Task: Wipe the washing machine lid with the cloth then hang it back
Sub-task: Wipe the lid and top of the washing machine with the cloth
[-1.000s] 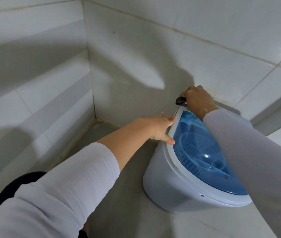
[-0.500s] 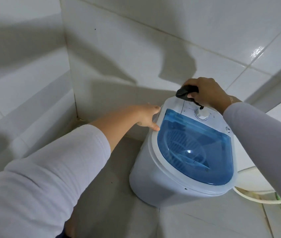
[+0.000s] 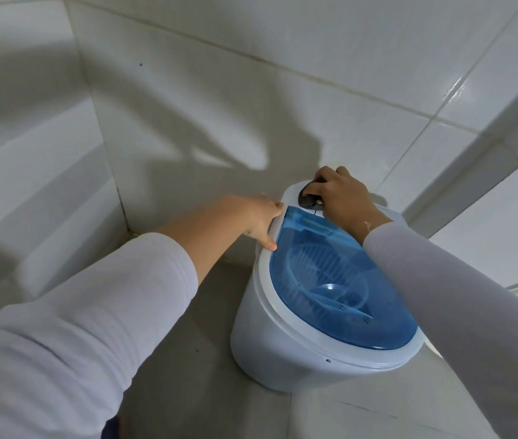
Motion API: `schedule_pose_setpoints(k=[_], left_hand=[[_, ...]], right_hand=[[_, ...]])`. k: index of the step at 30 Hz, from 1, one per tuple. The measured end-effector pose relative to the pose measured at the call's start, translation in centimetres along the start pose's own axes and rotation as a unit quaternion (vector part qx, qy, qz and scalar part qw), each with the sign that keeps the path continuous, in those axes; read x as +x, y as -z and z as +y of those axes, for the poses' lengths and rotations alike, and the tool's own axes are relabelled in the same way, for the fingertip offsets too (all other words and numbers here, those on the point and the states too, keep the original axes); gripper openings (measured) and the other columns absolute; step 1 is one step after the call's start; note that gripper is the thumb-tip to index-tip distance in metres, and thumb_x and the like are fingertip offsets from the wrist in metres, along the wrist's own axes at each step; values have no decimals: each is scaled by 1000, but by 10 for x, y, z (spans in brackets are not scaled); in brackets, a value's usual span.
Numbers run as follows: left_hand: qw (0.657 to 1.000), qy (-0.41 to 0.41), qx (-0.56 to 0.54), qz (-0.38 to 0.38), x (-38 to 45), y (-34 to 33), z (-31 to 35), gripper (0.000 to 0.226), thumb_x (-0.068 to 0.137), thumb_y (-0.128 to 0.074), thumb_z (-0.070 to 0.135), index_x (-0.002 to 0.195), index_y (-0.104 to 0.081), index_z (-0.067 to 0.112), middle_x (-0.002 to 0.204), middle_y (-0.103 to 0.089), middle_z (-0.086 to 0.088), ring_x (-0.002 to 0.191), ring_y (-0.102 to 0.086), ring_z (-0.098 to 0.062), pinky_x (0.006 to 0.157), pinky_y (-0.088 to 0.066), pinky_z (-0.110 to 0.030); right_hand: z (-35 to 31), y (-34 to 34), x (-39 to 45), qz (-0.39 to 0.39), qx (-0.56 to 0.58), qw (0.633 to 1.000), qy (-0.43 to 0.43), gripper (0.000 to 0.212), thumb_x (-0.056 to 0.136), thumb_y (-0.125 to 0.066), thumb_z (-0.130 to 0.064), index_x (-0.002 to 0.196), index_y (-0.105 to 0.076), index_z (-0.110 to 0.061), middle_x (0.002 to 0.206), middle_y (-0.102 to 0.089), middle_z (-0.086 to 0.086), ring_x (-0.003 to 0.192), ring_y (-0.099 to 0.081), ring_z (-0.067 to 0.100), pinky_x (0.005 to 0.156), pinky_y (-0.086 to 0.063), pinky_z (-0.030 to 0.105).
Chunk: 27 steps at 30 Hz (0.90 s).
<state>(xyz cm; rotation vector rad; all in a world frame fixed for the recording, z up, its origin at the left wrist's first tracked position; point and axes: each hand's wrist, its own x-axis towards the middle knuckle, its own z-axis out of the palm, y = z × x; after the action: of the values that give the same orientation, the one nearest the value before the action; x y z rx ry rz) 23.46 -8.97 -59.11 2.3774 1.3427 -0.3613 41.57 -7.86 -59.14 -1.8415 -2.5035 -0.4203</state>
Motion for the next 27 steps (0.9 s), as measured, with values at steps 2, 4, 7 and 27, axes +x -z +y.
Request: schedule_pose_setpoints(k=[2, 4, 7, 27], left_hand=[[1000, 2, 10, -2, 1, 1, 1, 97, 87, -62, 41, 154, 1, 13, 161, -8, -14, 148, -15, -29, 117, -22, -40], [1000, 5, 13, -7, 2, 2, 2, 98, 86, -63, 41, 154, 2, 14, 162, -5, -13, 149, -12, -28, 117, -20, -42], [1000, 11, 16, -11, 5, 0, 1, 99, 85, -64, 42, 154, 3, 16, 162, -2, -13, 150, -10, -28, 117, -20, -45], [998, -31, 57, 6, 28, 16, 0, 105, 78, -72, 42, 154, -5, 15, 163, -8, -4, 149, -12, -24, 117, -22, -40]], right_hand=[[3, -2, 7, -1, -17, 1000, -18, 39, 86, -54, 0, 118, -63, -21, 119, -53, 11, 104, -47, 35, 69, -49, 39], [4, -3, 15, -3, -28, 999, -35, 38, 89, -54, -5, 122, -61, -22, 120, -51, 12, 106, -47, 36, 71, -50, 40], [7, -5, 27, -14, -47, 997, -67, 36, 92, -50, -6, 124, -59, -20, 120, -49, 14, 107, -46, 38, 68, -46, 39], [46, 45, 14, -14, 252, 937, -243, 35, 88, -52, -11, 121, -58, -20, 123, -61, 12, 114, -55, 31, 84, -39, 28]])
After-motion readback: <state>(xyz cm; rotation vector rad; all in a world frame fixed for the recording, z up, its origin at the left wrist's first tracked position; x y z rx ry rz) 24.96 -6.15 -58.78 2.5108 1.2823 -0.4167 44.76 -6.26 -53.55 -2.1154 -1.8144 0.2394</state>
